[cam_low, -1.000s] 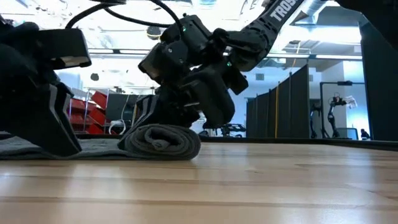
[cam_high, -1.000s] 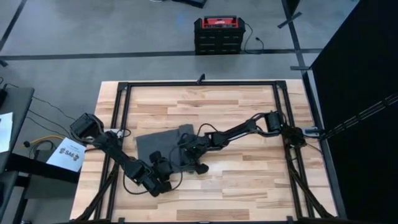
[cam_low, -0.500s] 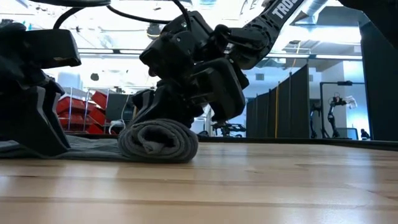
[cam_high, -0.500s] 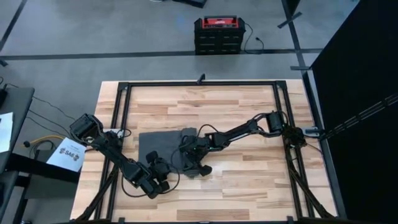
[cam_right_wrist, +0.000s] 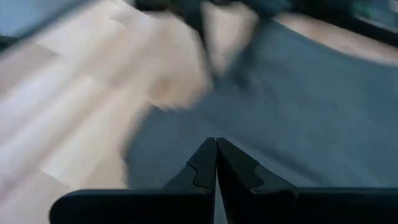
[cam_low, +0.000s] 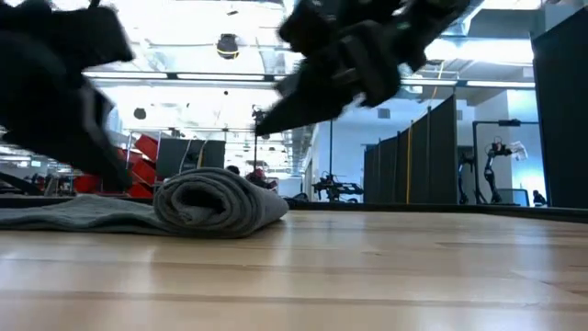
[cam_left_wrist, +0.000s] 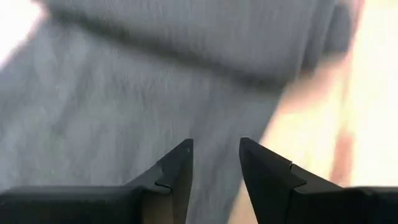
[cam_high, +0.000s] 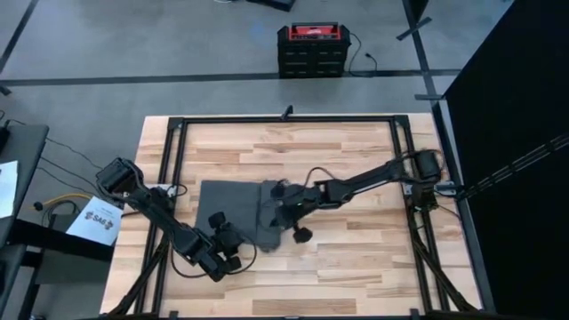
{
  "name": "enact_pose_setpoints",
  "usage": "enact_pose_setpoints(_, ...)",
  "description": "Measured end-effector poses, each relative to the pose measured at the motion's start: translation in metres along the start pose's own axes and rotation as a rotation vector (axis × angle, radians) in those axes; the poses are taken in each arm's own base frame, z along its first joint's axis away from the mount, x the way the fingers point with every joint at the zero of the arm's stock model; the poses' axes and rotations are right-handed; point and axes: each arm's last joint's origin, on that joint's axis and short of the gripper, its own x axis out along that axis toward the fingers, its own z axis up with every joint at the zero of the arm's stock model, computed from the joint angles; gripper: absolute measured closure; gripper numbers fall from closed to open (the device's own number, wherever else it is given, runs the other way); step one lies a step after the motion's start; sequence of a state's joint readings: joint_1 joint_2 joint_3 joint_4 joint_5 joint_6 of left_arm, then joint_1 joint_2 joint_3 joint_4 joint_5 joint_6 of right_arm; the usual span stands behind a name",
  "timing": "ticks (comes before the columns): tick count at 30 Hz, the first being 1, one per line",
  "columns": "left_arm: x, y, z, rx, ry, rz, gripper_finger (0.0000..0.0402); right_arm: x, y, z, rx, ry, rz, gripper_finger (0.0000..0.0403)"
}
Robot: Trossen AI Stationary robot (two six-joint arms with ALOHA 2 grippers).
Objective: Roll towel
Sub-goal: Roll the gray towel
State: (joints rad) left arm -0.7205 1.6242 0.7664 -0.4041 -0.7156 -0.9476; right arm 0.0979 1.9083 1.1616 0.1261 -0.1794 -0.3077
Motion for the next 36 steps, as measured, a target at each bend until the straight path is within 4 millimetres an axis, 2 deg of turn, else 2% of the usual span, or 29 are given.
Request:
enact_pose_setpoints(3, 0.003, 0.003, 0.016, 0.019, -0.058, 0.018, 0.0283, -0.029, 0.003, -0.012, 0.088, 0.055, -0.092, 0.0403)
enact_pose_setpoints(8, 0.030, 0.021, 0.049, 0.056, -0.115, 0.071, 0.0283, -0.046, 0.011, -0.050, 0.212, 0.129, -0.104, 0.0403)
enact_pose_setpoints(12, 0.050, 0.045, 0.071, 0.174, -0.117, 0.154, 0.0283, -0.037, 0.014, -0.079, 0.226, 0.124, -0.117, 0.0397)
enact_pose_setpoints(16, 0.053, 0.061, 0.085, 0.317, -0.116, 0.187, 0.0283, -0.026, 0.010, -0.093, 0.271, 0.132, -0.139, 0.0363)
enact_pose_setpoints(19, 0.054, 0.071, 0.095, 0.350, -0.100, 0.107, 0.0283, -0.016, 0.006, -0.104, 0.288, 0.147, -0.160, 0.0328)
enact_pose_setpoints(23, 0.063, 0.086, 0.093, 0.370, -0.001, -0.097, 0.0283, -0.004, 0.000, -0.107, 0.294, 0.128, -0.176, 0.0287)
enact_pose_setpoints(25, 0.068, 0.093, 0.088, 0.360, 0.038, -0.145, 0.0283, -0.003, -0.001, -0.106, 0.293, 0.117, -0.179, 0.0271)
enact_pose_setpoints(31, 0.080, 0.108, 0.074, 0.320, 0.051, -0.185, 0.0283, -0.002, -0.006, -0.107, 0.322, 0.104, -0.189, 0.0242)
enact_pose_setpoints(36, 0.087, 0.118, 0.061, 0.272, 0.015, -0.193, 0.0283, -0.001, -0.009, -0.108, 0.442, 0.097, -0.200, 0.0233)
